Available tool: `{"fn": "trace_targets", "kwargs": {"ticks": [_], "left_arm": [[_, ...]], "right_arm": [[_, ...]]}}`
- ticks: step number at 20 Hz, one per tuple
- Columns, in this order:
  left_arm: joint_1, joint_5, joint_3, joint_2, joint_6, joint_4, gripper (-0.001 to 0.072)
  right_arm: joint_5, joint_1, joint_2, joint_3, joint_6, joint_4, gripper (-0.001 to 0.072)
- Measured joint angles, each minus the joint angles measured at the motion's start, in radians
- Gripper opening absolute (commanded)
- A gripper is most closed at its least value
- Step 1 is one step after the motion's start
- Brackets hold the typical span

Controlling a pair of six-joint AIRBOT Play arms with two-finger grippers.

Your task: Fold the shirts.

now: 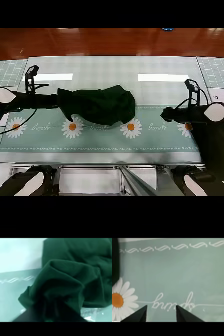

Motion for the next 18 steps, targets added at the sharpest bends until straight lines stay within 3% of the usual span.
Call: {"fn": "trace_targets", "kwargs": {"ticks": [4, 7, 11, 13, 18], "left_arm": [[0.057, -0.034, 0.016, -0.003, -0.06, 0.014, 0.0507], [0.155, -0.081, 0.113, 0.015, -0.107, 0.03, 0.0506], [0.354, -0.157, 0.147, 0.052, -0.156, -0.032, 0.0505], [0.39, -0.214, 0.042, 0.053, -0.125, -0.166, 0.0505], [0.32, -0.226, -0.137, -0.072, 0.034, -0.376, 0.0506]], "right_arm": [[-0.109, -0.002, -0.05, 0.007, -0.006, 0.039, 0.0412], [-0.071, -0.056, -0.052, 0.089, -0.071, 0.048, 0.0412], [-0.02, -0.281, 0.0, 0.145, -0.102, -0.009, 0.0412], [-0.01, -0.401, 0.007, 0.106, -0.115, 0.042, 0.0412], [0.005, -0.504, -0.032, -0.032, -0.319, 0.326, 0.0411]]}}
